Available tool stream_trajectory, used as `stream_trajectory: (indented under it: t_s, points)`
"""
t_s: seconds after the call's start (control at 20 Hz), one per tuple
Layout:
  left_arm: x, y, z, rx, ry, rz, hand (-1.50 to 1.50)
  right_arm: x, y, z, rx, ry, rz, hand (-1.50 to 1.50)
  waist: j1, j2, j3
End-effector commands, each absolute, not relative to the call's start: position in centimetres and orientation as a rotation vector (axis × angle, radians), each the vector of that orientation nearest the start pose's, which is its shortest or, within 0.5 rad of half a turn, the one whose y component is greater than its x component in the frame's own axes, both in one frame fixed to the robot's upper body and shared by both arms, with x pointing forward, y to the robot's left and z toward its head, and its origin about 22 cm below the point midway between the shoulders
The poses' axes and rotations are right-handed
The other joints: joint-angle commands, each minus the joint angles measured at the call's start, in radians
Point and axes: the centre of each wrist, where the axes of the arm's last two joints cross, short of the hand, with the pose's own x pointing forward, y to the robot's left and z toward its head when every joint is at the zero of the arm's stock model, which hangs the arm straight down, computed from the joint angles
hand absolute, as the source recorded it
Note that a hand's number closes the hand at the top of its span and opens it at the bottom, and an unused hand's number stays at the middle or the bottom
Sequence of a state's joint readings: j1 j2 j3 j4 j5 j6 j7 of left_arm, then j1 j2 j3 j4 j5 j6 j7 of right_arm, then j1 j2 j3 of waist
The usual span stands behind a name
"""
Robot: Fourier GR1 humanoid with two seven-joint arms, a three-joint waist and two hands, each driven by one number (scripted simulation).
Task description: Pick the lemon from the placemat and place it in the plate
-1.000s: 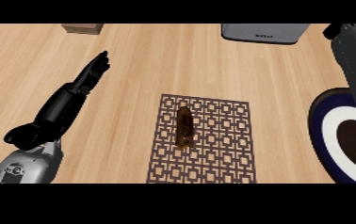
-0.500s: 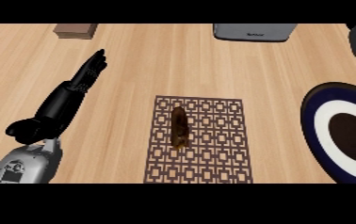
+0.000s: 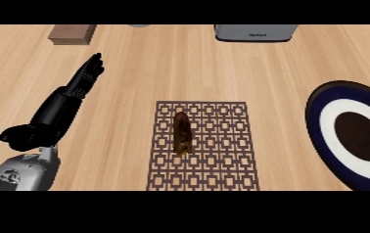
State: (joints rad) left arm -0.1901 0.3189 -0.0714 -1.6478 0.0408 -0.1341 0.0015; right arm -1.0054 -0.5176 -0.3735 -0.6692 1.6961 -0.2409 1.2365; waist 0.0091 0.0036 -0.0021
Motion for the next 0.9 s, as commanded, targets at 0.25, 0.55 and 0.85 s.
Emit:
stream_trajectory:
  t_s: [0.25,0.55,0.85]
  points:
    - [27.1,26.7,7.7,0.025,-1.767,-0.451,0.00,40.2,-37.4,14.3,-1.926,-0.116,-0.535,1.50,-0.022,-0.009,0.001]
    - [26.8,27.5,7.8,0.025,-1.765,-0.455,0.00,36.5,-39.7,8.7,-1.694,-0.022,-0.719,1.50,-0.025,-0.007,0.004]
    - [26.7,27.3,7.3,0.029,-1.774,-0.456,0.00,33.3,-38.7,3.8,-1.646,-0.064,-0.778,-1.50,-0.013,-0.004,0.003]
